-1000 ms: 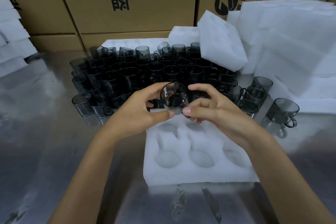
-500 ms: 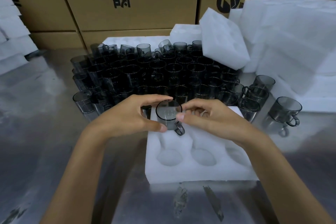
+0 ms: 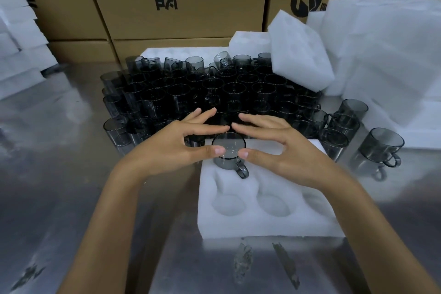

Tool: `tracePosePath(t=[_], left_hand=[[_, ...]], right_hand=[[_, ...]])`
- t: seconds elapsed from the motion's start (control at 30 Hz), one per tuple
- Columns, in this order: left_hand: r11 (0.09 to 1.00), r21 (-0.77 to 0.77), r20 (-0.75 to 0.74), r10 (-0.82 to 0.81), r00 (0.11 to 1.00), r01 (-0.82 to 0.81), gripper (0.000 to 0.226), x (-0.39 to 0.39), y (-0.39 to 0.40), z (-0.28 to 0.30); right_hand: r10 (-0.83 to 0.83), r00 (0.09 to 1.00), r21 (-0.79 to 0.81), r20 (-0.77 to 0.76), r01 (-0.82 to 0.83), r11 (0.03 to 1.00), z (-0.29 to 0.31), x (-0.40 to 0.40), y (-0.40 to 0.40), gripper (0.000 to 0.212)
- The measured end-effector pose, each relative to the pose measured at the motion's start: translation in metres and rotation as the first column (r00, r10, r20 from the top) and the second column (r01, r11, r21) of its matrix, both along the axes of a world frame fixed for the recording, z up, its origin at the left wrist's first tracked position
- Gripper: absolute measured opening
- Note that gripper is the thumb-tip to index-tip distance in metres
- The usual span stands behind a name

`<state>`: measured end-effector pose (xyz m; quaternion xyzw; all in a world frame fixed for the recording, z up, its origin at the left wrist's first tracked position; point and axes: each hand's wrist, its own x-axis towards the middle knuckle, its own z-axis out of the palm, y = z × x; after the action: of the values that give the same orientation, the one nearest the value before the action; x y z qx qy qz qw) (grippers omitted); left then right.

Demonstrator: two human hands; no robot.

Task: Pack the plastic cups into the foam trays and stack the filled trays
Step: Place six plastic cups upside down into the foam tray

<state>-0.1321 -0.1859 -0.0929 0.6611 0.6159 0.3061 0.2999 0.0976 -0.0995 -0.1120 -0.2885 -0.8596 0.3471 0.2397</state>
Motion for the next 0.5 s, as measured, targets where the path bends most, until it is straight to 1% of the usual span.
tracePosePath(t=[0.1,0.2,0.27,0.33,0.4,0.47,0.5], left_hand=[[0.999,-0.039,-0.013,-0.006,1.000,0.005,0.055,-0.001,0.000,-0.005],[0.995,-0.096,-0.099,-0.003,0.995,-0.007,0.054,0.004,0.004,-0.012],[0.993,-0.117,-0.126,0.010,0.992,-0.024,0.051,0.006,0.006,-0.014],[0.995,-0.092,-0.151,0.011,0.988,-0.025,0.053,0.004,0.007,-0.016],[0.999,-0.044,-0.150,0.026,0.988,-0.033,0.060,0.003,0.007,-0.016],[0.990,0.007,-0.075,0.144,0.987,-0.144,0.063,-0.001,0.007,-0.016],[0.974,0.043,-0.049,0.222,0.974,-0.220,0.057,-0.005,0.008,-0.016]], right_hand=[[0.012,0.998,-0.028,0.068,-0.011,1.000,-0.003,0.002,0.003,0.056],[0.011,0.977,0.000,0.215,-0.011,1.000,-0.008,0.002,0.007,0.047],[0.008,0.964,-0.009,0.265,-0.006,1.000,-0.009,0.001,0.008,0.047],[-0.005,0.967,-0.024,0.253,0.011,1.000,-0.008,0.000,0.008,0.049],[-0.024,0.975,-0.006,0.220,0.026,1.000,-0.009,0.001,0.009,0.049],[-0.027,0.980,0.017,0.195,0.025,1.000,-0.010,0.001,0.008,0.046],[-0.027,0.982,0.021,0.187,0.023,1.000,-0.011,0.001,0.008,0.045]])
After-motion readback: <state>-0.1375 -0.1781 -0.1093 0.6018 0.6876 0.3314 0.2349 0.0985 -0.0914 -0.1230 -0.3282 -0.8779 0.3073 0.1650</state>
